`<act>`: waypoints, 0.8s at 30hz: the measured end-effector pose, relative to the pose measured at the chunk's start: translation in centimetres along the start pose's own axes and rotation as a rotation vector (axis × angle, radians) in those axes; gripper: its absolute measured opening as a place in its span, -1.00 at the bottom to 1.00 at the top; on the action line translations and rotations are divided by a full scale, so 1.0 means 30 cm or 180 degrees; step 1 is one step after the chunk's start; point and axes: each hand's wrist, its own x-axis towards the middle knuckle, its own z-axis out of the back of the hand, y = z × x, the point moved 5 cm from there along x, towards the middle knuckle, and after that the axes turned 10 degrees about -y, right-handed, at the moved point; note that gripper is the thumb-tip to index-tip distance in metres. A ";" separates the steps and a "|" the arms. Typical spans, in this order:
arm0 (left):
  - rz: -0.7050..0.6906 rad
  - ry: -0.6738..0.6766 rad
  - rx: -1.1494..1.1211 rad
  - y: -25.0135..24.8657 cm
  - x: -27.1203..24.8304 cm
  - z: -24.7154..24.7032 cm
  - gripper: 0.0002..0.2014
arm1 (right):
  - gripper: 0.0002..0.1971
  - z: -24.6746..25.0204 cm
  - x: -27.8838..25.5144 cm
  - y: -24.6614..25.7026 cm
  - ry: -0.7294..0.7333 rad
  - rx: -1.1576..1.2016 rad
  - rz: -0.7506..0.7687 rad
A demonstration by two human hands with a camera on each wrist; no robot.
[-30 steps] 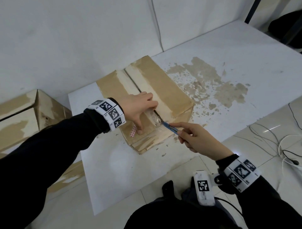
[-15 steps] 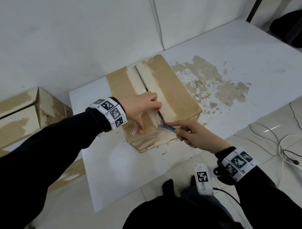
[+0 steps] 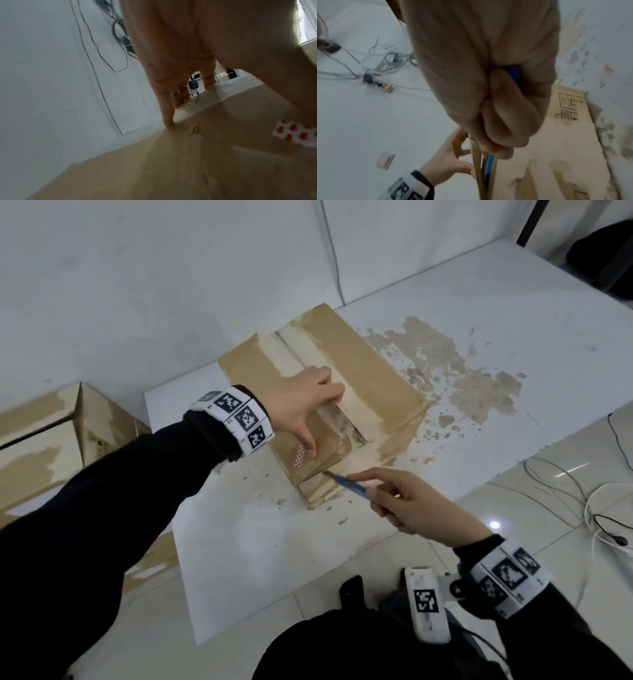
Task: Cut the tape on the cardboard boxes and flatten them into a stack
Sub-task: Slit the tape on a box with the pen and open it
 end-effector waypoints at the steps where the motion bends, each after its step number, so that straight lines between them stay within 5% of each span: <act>1: 0.0048 0.0018 0.0007 0.002 0.002 0.000 -0.25 | -0.72 0.022 -0.001 0.006 -0.0266 0.0069 0.0036; 7: 0.0127 0.0240 0.0198 0.010 0.028 -0.033 -0.18 | -0.83 0.114 0.062 0.020 -0.1173 -0.0267 0.0244; 11: 0.0354 0.0166 0.0532 -0.004 0.051 -0.061 -0.39 | -0.82 0.207 0.051 0.041 -0.1739 -0.0971 0.0679; 17: 0.1695 0.0396 -0.0625 0.010 0.108 -0.119 -0.68 | -0.82 0.224 0.057 -0.006 -0.1174 -0.1709 0.0741; 20: 0.2388 0.0041 -0.1889 0.040 0.114 -0.132 -0.71 | -0.77 0.213 0.064 -0.021 -0.0992 -0.1608 0.0810; 24: 0.3211 -0.0624 -0.2511 0.033 0.102 -0.175 -0.72 | -0.72 0.193 0.068 -0.007 -0.0839 -0.1838 0.1243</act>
